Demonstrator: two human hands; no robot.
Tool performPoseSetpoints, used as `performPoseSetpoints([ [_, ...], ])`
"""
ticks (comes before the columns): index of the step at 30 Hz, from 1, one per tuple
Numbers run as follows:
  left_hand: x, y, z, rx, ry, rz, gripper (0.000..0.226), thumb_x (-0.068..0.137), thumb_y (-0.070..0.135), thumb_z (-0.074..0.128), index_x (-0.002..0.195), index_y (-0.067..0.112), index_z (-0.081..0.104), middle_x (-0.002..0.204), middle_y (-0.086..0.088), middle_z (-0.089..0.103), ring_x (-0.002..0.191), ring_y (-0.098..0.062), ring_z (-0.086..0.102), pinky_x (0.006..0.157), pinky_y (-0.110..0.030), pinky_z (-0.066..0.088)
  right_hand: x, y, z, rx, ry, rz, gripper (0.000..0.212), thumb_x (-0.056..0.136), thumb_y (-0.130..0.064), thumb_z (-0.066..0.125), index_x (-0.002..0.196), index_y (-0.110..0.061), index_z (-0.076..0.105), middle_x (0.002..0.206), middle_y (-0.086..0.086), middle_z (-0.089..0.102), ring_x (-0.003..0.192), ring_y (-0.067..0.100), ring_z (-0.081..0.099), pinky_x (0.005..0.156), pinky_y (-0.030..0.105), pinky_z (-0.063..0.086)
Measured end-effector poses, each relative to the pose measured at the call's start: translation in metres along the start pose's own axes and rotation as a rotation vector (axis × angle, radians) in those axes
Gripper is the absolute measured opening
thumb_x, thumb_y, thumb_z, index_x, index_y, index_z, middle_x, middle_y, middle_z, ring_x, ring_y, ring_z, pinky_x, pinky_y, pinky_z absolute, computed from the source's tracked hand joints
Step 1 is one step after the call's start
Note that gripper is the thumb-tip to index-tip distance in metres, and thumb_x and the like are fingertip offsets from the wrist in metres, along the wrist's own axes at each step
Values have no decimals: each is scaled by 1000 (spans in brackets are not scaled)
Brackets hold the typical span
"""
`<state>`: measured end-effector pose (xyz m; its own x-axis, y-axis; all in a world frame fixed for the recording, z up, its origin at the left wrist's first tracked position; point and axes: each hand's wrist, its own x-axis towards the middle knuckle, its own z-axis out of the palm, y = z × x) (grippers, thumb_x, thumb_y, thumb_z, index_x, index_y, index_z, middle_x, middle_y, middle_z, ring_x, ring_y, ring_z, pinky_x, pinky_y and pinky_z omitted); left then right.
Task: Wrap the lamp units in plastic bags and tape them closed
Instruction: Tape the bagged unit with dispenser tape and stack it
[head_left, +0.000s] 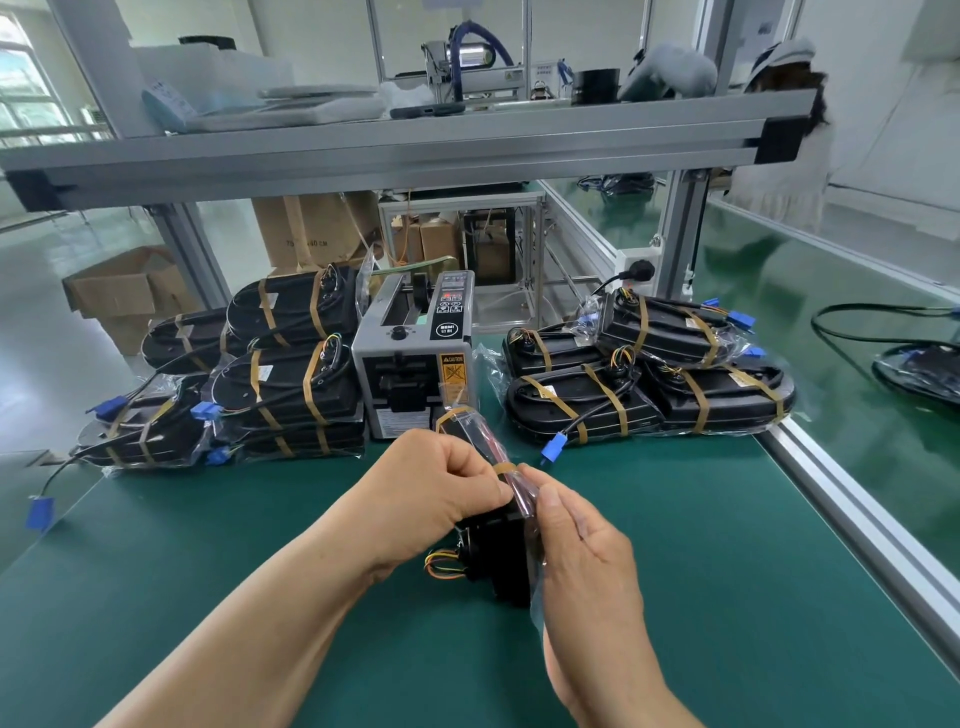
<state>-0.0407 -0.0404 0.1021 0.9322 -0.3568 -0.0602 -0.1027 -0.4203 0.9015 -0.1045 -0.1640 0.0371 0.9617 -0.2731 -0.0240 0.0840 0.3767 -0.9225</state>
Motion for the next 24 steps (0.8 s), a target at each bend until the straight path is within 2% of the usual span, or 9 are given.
performPoseSetpoints([
  [3,-1,-1,1,-2,12,7,19,79,16,78,70,3,67,63,1,59,64,-13,49,68,-31,43,0,1,0,-1,-6,-4,30,105,-25,48,106,-36,77,104,1,78,99,19,74,84,40,58],
  [7,-1,-2,2,12,22,20,17,77,16,80,65,10,69,53,10,53,55,-9,44,63,-25,41,1,1,1,9,0,1,31,106,-24,47,106,-35,77,105,1,78,100,20,74,87,40,57],
  [9,-1,-3,2,13,35,29,17,71,25,81,69,14,69,52,11,49,54,-11,40,59,-25,38,1,2,1,15,7,10,30,106,-24,48,108,-33,76,106,2,78,101,20,74,91,42,56],
  [11,-2,-7,4,9,79,32,25,64,34,79,77,17,66,54,10,44,55,-12,38,58,-28,36,1,2,0,24,16,15,29,106,-22,48,109,-29,76,107,3,78,104,21,73,95,43,54],
  [16,0,-17,12,-10,187,63,20,79,30,80,76,22,63,53,13,44,52,-8,39,57,-27,37,0,1,0,-4,25,-3,36,107,-20,44,106,-36,76,106,2,78,104,19,73,91,37,53],
  [19,-1,-20,10,-30,132,99,26,77,33,84,81,21,62,53,14,38,51,-7,34,53,-21,33,-1,-1,1,-21,24,-5,36,107,-20,44,106,-36,77,106,1,78,104,17,73,93,37,52],
  [22,-2,-19,3,-22,36,102,39,64,41,85,87,20,62,56,13,39,52,-6,33,51,-17,33,-1,-1,2,-13,43,14,36,107,-20,44,106,-36,77,105,3,78,103,19,73,97,41,52],
  [24,0,-18,-2,-33,-9,91,39,65,35,88,88,17,63,56,12,40,52,-5,34,50,-16,34,-2,-1,3,7,54,34,34,107,-19,45,107,-30,77,105,5,78,103,21,73,99,45,52],
])
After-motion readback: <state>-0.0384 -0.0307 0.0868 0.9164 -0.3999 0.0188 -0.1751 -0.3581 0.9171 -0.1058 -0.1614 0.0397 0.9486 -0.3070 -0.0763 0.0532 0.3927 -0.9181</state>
